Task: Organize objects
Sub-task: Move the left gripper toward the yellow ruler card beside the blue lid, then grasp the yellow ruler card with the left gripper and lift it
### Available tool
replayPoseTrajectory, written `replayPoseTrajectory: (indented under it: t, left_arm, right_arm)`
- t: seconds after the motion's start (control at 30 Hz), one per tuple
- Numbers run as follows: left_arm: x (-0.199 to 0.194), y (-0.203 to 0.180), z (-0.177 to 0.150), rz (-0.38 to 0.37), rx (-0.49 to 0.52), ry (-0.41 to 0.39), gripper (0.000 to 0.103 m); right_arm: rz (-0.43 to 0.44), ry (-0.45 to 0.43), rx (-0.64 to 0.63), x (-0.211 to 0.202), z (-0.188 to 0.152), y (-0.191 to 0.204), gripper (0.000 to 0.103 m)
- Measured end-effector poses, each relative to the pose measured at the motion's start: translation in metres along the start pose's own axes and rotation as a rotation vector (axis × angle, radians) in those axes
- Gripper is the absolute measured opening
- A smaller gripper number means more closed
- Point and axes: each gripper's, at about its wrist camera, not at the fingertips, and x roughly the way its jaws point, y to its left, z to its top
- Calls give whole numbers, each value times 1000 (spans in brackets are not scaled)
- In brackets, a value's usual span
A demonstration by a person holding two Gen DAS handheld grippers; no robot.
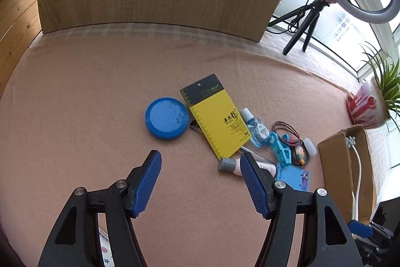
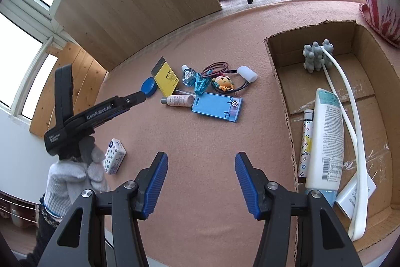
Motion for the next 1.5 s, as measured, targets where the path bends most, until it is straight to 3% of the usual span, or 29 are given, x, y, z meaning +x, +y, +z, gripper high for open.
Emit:
replayPoseTrajectory:
  t: [0.4,0.6,0.73,0.93,1.13,1.3,1.5]
  left_arm:
    - [39,38,59,78,-88,-10,60]
    - [60,54,73,45,-172,18,59]
    - [72,38,77,2,-131,51,60]
    - [80,-10,63,20,59,85,60]
    - [77,-55,29,93,258,80,57]
    - [63,-69,-5,75,312,63,57]
    - [32,-49,-42,0,268,74,57]
  right_arm:
    - [-23,-13,88,-20,-23,-32,52]
    - [-30,-24,116,-29,-31,-43,52]
    - [-24,-25,122,-29,-32,-45,52]
    - [-25,-17,109,-25,-30,-40,52]
    - [-21,-10,97,-20,-26,-33,52]
    - [-8,-1,77,-14,-24,-25,52]
    - [9,16,55,-4,-23,-15,52]
